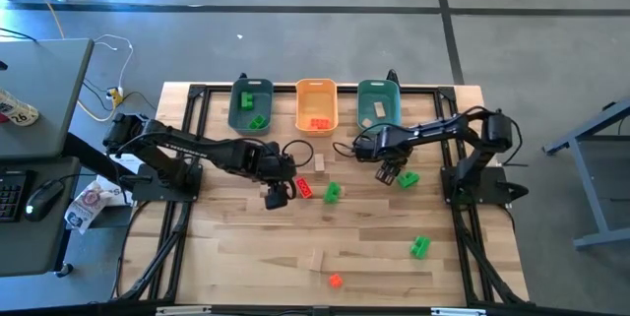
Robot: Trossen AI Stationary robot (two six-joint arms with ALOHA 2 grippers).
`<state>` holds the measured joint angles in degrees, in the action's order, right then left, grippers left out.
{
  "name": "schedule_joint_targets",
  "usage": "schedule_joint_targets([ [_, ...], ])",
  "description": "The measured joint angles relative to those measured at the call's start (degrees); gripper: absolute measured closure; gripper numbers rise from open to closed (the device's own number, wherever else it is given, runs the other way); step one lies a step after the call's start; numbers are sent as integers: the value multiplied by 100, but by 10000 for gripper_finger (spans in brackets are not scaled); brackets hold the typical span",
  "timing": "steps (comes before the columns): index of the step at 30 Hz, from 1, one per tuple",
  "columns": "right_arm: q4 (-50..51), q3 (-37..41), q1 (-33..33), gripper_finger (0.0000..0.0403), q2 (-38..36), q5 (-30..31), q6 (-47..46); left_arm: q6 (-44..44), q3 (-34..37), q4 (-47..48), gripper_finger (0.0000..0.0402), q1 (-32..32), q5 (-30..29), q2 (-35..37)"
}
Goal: Sort & place blocks by color
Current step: Put the brown block into the green bin
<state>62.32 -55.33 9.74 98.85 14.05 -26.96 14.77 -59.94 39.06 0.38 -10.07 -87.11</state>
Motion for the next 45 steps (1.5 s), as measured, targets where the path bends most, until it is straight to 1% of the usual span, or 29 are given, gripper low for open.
schedule_joint_targets([
  [7, -212, 0, 4, 214, 261, -80, 31, -1, 0, 14, 165, -2, 2, 0],
  [14, -213, -24, 2, 218, 417, -98, 24, -1, 0, 20, 165, -2, 2, 0],
  [16, -208, -26, 0, 231, 420, -93, 0, -3, 0, 20, 165, -2, 3, 0],
  [21, -40, -15, 4, 288, 420, -197, 2, -86, 0, 18, 165, -2, 9, 0],
  [23, 23, -14, 2, 305, 421, -209, -2, -106, 0, 18, 165, -2, 9, 2],
  [29, 118, -4, 0, 335, 390, -258, -1, -106, 0, 16, 165, -2, 8, 0],
  [34, -12, -1, 0, 370, 215, -308, -52, -106, 0, 14, 165, -2, 7, 2],
  [36, -68, 0, 0, 377, 183, -303, -58, -106, 0, 10, 165, -2, 5, 0],
  [41, -144, 0, 0, 378, 166, -375, -2, -106, 0, 1, 165, -2, 4, 1],
  [45, -163, -2, 0, 365, 164, -434, 130, -106, 0, 1, 165, -2, 2, 2],
])
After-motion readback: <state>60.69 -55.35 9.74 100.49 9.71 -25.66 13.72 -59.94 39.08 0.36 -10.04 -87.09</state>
